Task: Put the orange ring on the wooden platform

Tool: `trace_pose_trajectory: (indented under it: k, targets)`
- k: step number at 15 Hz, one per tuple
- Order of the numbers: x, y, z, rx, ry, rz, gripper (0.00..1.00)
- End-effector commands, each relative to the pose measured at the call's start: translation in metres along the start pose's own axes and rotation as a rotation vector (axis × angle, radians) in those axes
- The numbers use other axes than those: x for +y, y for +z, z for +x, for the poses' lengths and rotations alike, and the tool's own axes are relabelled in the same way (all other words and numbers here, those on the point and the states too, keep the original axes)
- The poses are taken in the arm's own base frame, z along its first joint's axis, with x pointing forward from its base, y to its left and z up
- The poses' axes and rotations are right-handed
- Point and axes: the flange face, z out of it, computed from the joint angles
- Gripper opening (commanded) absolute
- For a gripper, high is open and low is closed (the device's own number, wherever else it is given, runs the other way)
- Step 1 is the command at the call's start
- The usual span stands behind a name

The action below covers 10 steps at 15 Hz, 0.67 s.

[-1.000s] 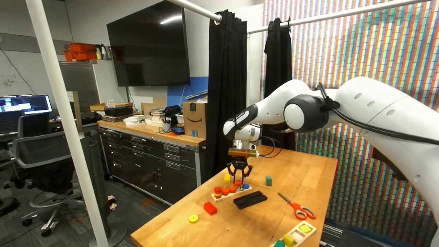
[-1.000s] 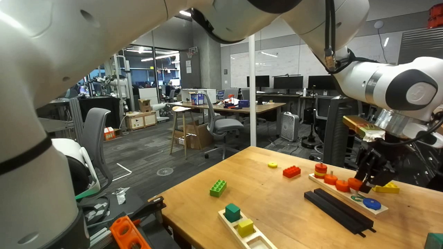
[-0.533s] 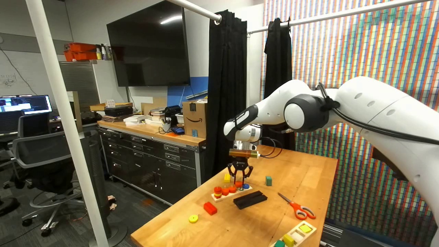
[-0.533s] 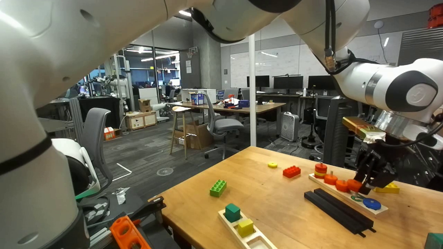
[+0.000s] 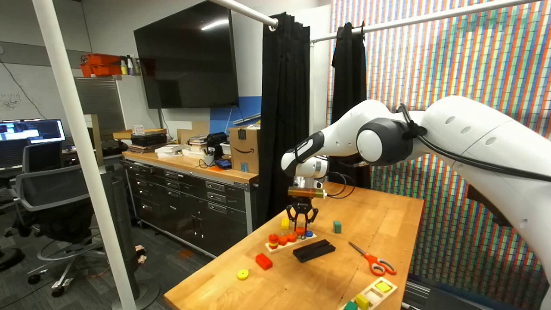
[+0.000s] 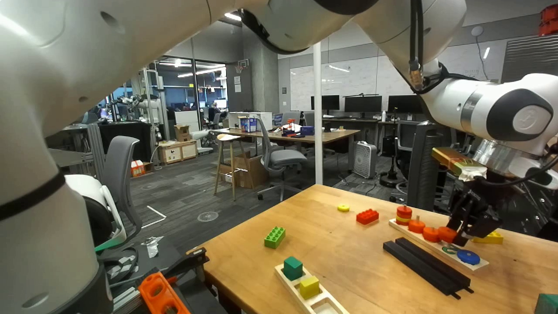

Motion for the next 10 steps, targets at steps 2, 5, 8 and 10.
trace_pose_trajectory:
  k: [2,5,8,10]
  targets:
    - [0.0047,-0.0072,-0.0041,-0.007,0.005,0.014,0.23]
    - [0.0024,-0.0062,-0.0043,-0.006,0.001,0.012,0.23]
    - [-0.0009,-0.0048,-0.0055,-0.009,-0.007,0.011,0.23]
    - [-0.0029,-0.0039,-0.0063,-0.010,-0.010,0.012,0.23]
